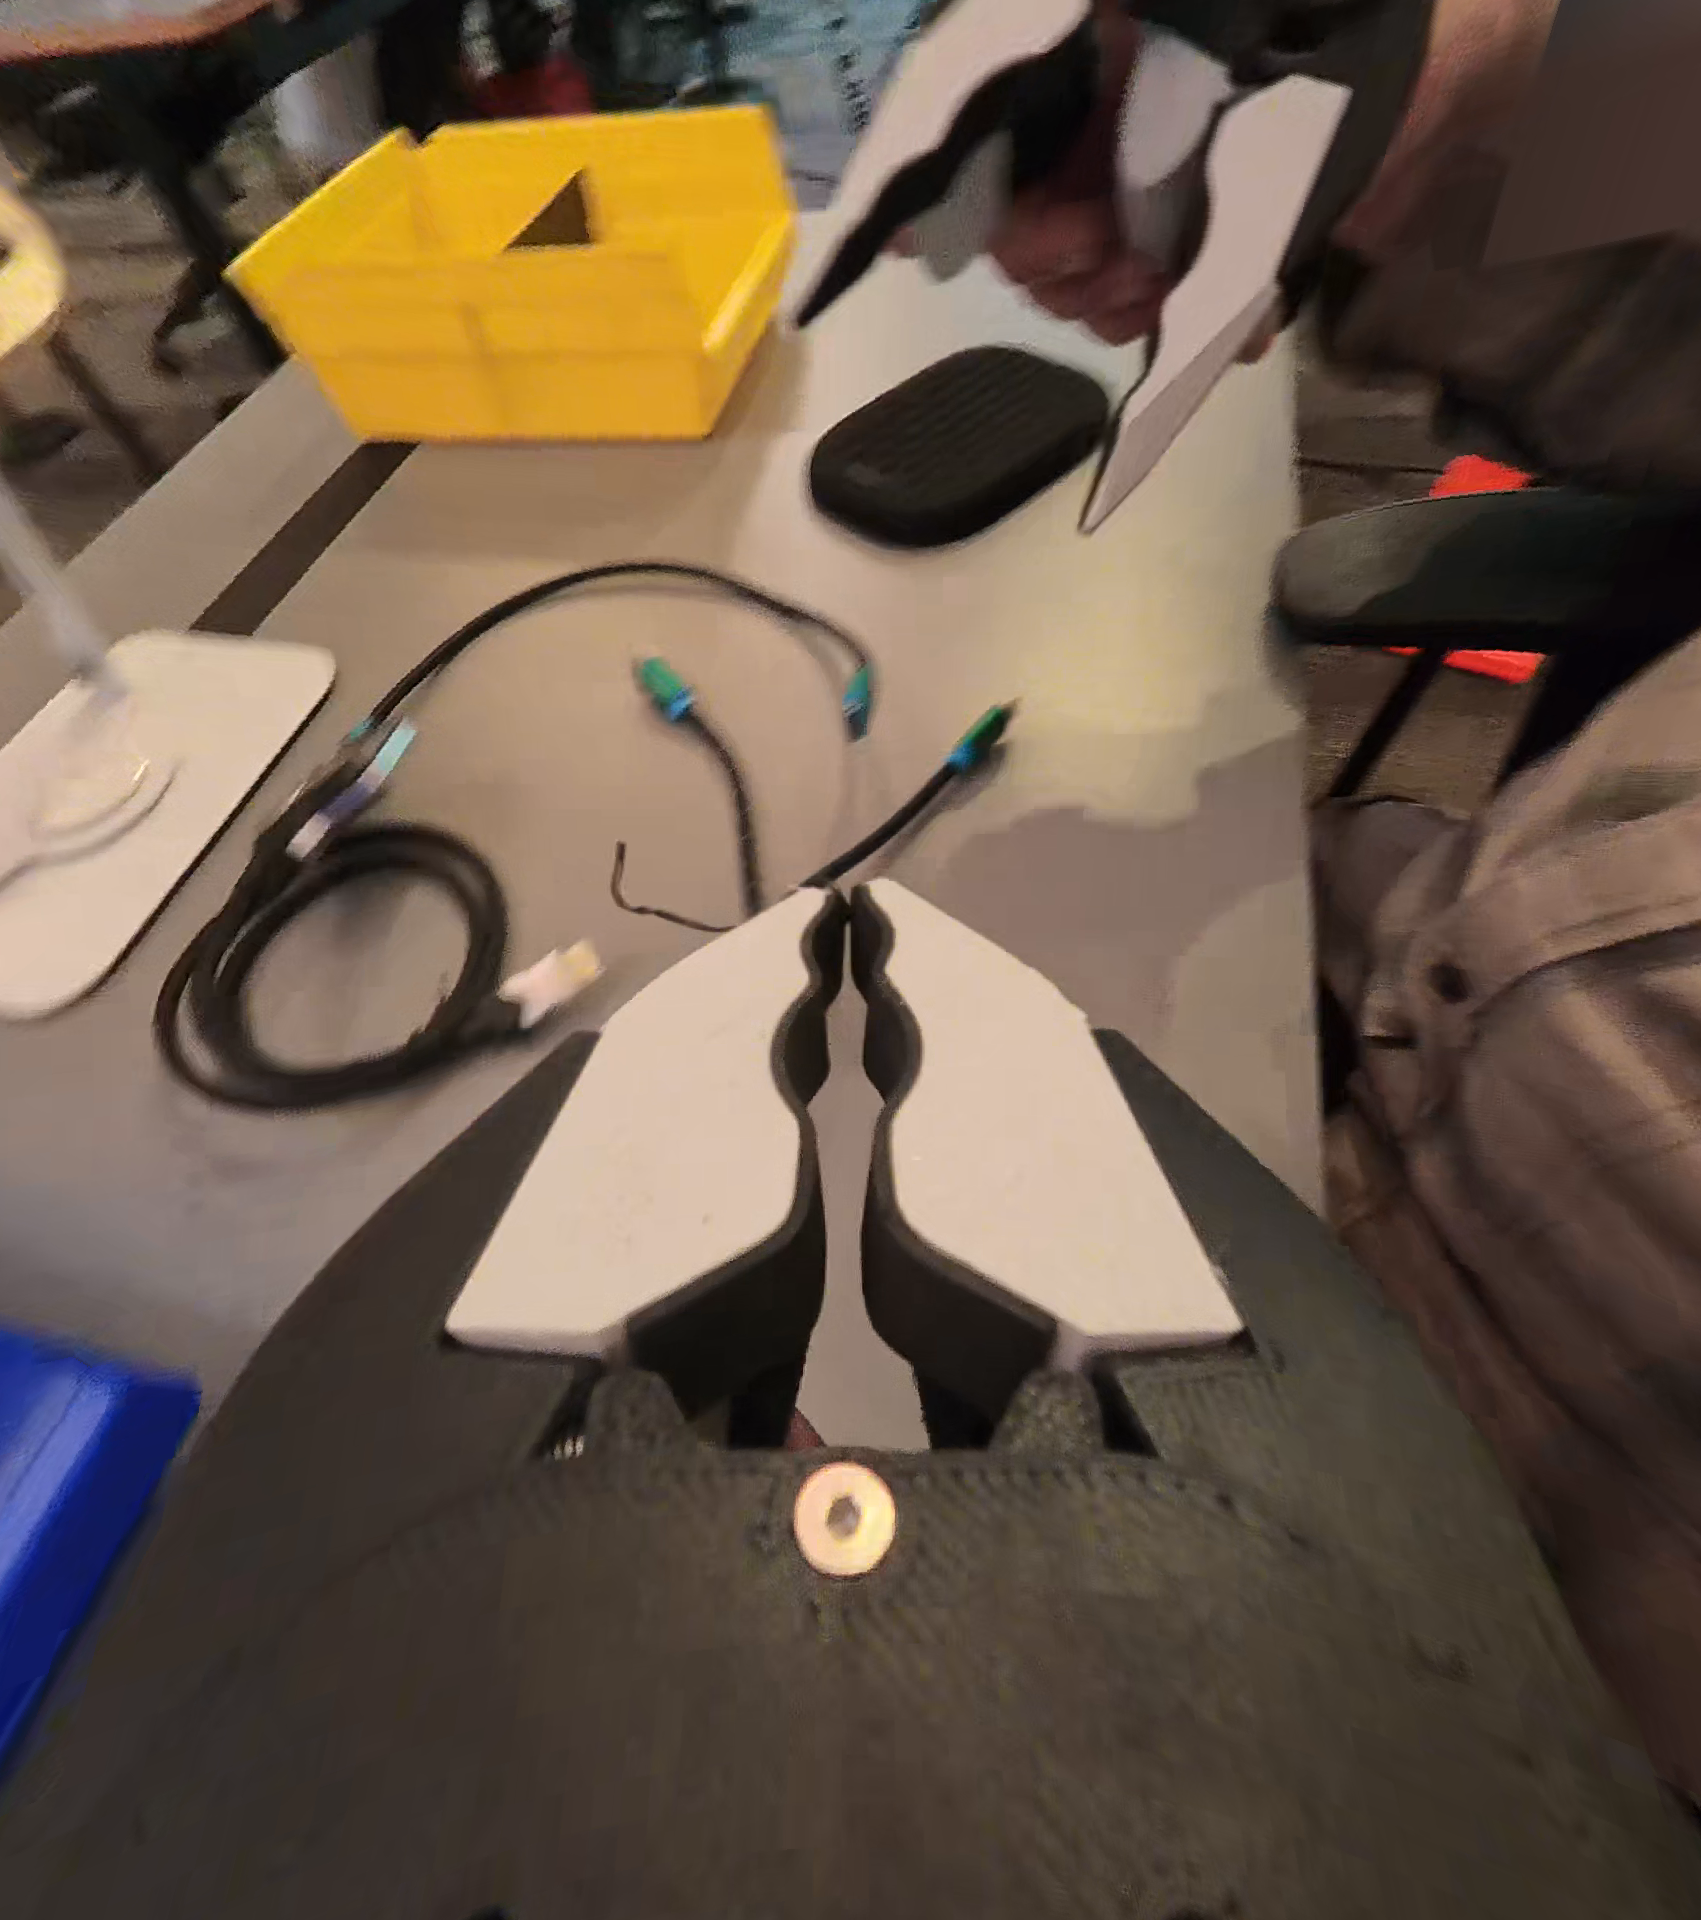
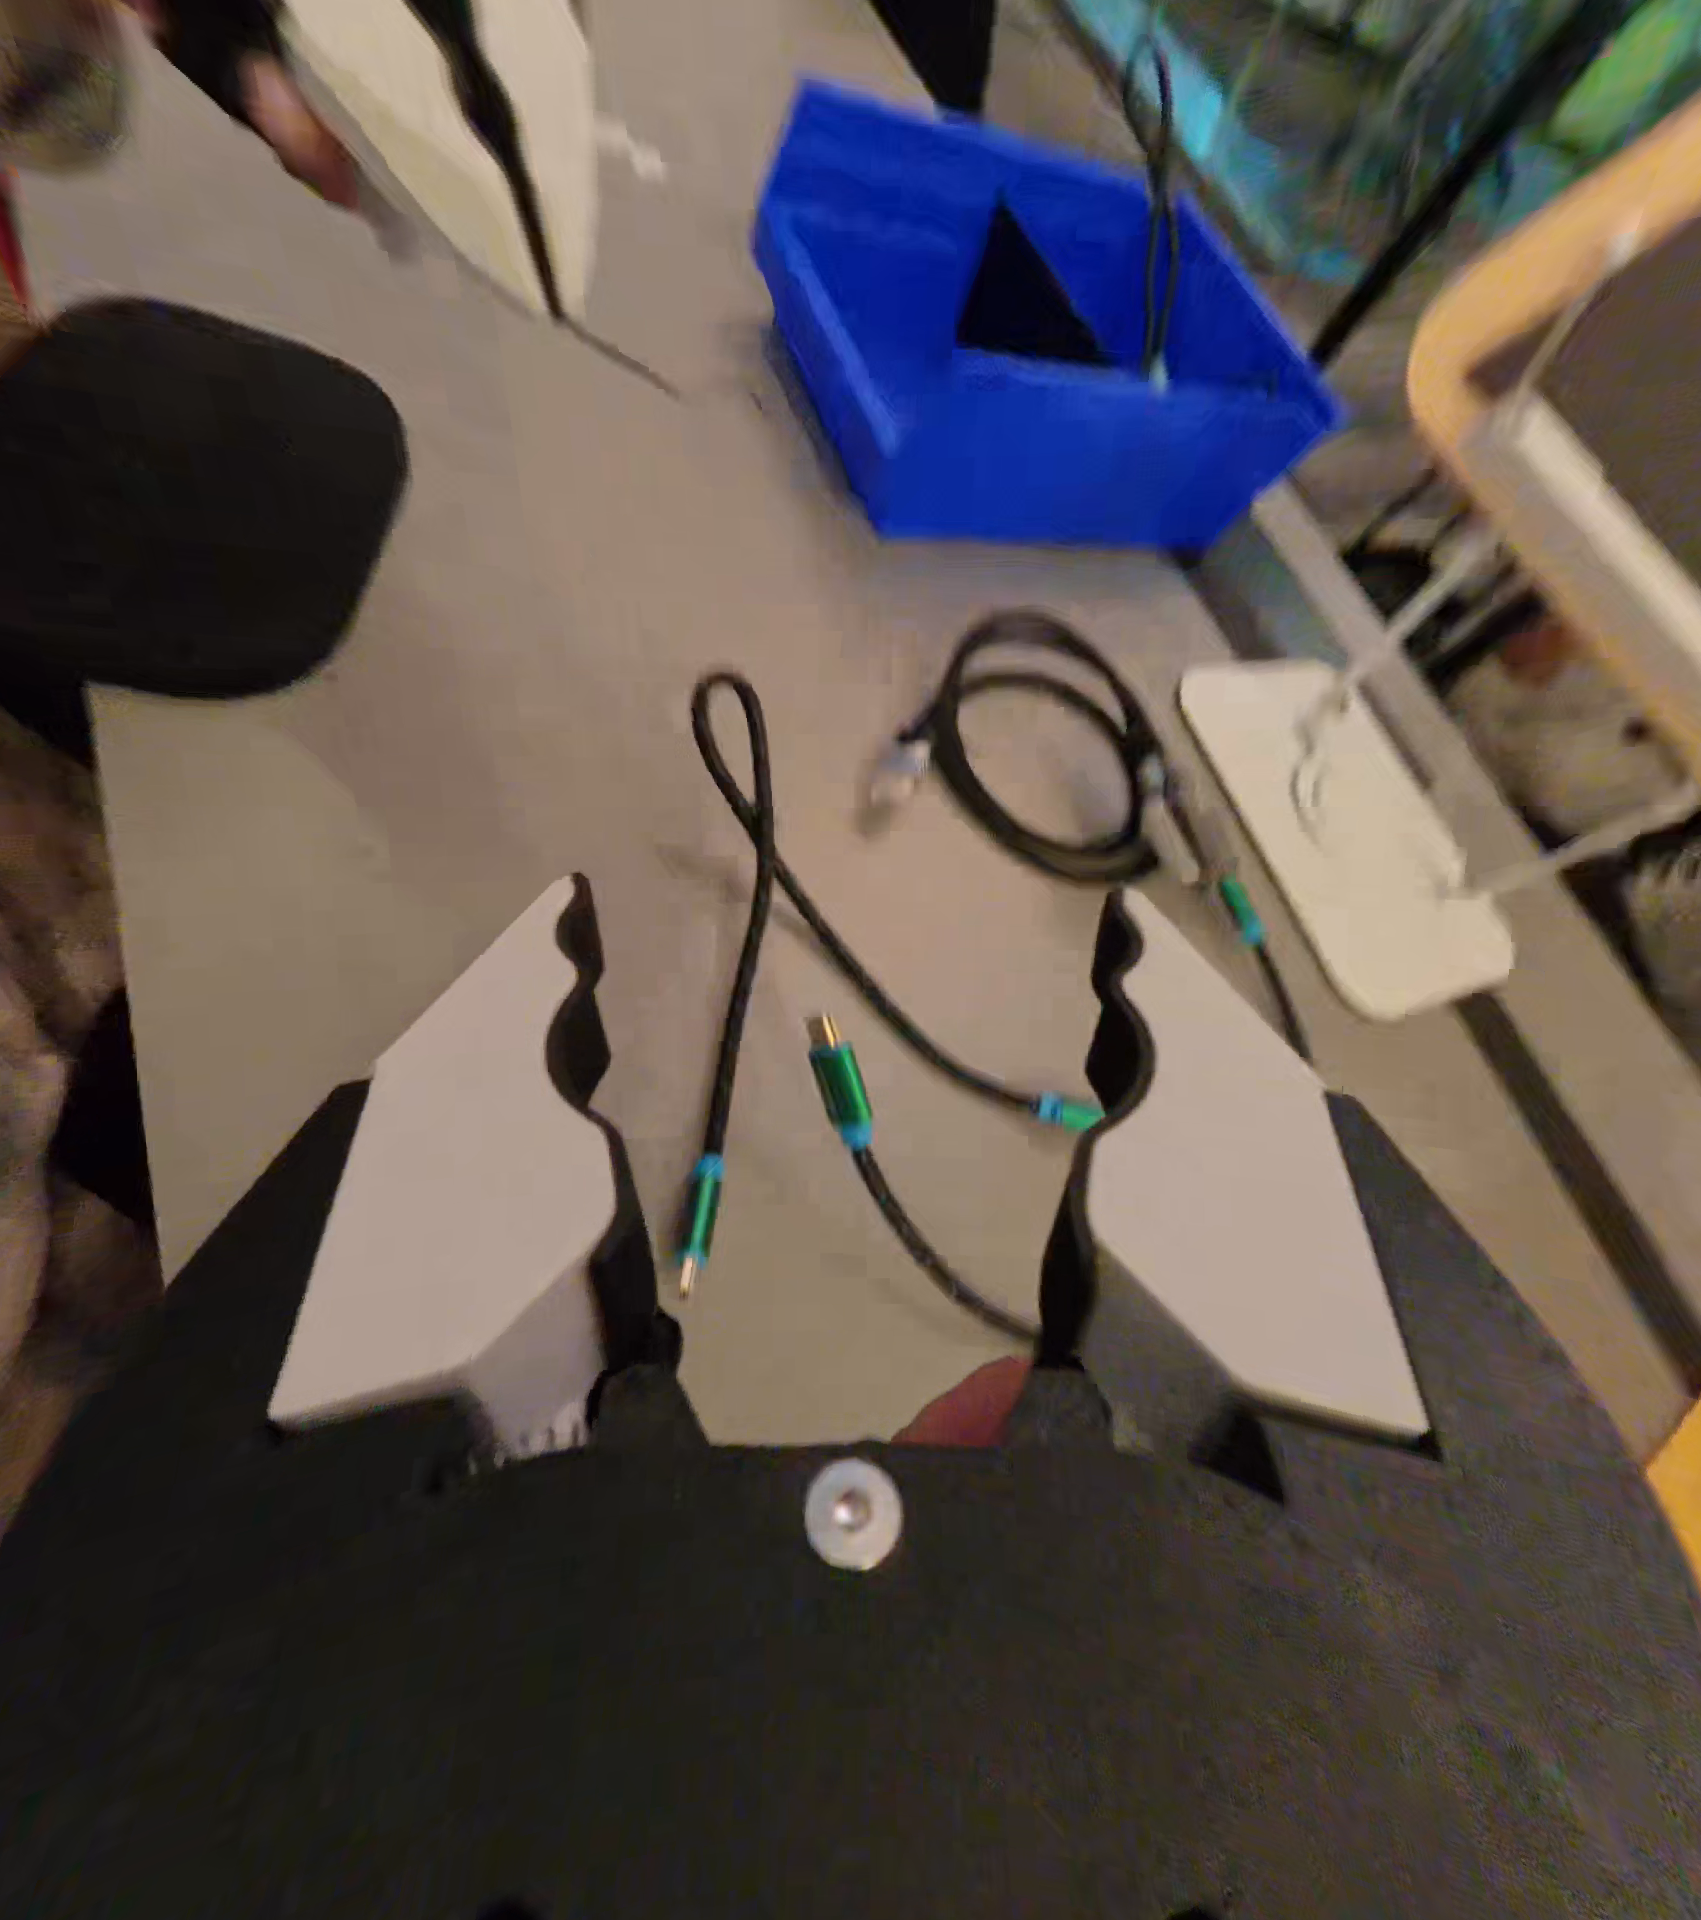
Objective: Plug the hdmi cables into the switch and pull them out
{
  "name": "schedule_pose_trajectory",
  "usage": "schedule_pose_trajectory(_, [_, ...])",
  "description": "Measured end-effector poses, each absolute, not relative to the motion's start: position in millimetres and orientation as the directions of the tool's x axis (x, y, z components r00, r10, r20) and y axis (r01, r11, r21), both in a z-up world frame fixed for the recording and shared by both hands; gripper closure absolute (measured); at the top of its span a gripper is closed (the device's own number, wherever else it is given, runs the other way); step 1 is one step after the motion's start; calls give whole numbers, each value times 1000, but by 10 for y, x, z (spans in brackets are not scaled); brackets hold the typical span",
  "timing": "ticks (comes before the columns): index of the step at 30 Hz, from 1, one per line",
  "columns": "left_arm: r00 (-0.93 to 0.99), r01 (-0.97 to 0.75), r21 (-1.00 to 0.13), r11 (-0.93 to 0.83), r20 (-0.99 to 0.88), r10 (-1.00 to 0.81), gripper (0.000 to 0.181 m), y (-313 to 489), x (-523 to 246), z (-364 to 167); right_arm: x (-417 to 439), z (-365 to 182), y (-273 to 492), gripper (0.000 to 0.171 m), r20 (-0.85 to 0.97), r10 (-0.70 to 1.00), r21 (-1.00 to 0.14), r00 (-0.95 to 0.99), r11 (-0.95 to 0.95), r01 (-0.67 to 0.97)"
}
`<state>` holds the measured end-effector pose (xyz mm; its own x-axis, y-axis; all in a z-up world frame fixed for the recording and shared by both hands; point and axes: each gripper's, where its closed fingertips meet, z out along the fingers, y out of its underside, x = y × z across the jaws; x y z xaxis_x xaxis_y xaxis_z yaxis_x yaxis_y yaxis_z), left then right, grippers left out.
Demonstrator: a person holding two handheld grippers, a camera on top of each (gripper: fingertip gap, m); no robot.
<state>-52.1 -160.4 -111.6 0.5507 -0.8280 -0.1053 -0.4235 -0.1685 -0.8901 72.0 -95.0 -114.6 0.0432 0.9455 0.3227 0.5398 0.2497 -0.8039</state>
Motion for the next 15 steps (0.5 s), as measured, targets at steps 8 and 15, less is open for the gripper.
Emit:
schedule_pose_trajectory(8, [273,-385,-923,18,-133,-953,180,-1943,128,-631,13,-677,-1535,128,830,532,-451,-167,816,361])
schedule_pose_trajectory(15, [251,-253,-967,16,-82,-964,180,-2067,113,-440,-221,-619,-1659,167,945,313,-268,-99,910,317])
